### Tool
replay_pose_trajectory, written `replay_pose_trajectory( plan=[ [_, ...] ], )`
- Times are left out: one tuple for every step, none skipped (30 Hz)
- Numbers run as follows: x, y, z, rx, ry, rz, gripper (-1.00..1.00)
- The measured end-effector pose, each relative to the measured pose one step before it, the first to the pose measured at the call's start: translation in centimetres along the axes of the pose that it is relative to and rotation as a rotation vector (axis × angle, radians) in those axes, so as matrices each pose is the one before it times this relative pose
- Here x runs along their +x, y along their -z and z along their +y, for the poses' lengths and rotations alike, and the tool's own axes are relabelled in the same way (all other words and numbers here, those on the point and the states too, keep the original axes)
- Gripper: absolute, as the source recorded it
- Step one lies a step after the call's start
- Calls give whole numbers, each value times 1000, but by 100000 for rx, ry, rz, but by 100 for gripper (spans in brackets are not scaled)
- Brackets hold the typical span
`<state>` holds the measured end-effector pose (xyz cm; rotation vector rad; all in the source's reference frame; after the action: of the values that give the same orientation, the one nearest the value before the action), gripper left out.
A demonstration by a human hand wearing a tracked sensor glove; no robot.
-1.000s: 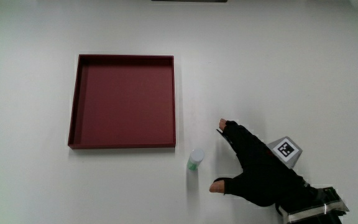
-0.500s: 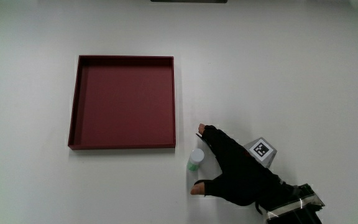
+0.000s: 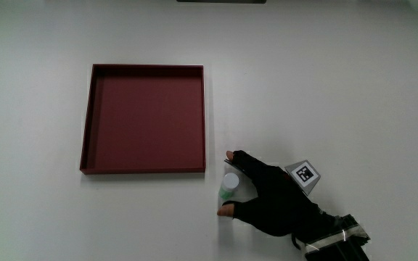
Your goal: Pick glue stick
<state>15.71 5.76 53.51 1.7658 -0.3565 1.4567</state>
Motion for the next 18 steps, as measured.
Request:
replay_pose_trajectory(
  plan=[
    [257, -68, 6, 1707, -1687, -359, 18],
    [-20, -9, -38, 1442, -42, 991, 21],
    [152, -29, -18, 1355, -661, 1269, 24],
    [7, -26, -74, 2024, 273, 327, 27],
    [177, -45, 28, 482, -1116, 311, 30],
    [34, -25, -28, 1808, -801, 141, 33],
    [40, 11, -27, 1283, -309, 1400, 36],
    [170, -12, 32, 931, -1097, 1385, 39],
    [-20, 24, -27, 1339, -2217, 1432, 42],
    [147, -12, -35, 1284, -258, -85, 45],
    [116, -9, 3, 651, 77, 24, 48],
    [-170, 83, -33, 1055, -732, 1895, 52],
    [237, 3, 34, 399, -939, 1006, 55],
    [177, -11, 28, 377, -666, -232, 58],
    [38, 62, -7, 290, 346, 1277, 61],
    [76, 42, -19, 730, -192, 803, 64],
    [305, -54, -18, 401, 816, -249, 67],
    [-94, 56, 19, 227, -1321, 2377, 70]
  ],
)
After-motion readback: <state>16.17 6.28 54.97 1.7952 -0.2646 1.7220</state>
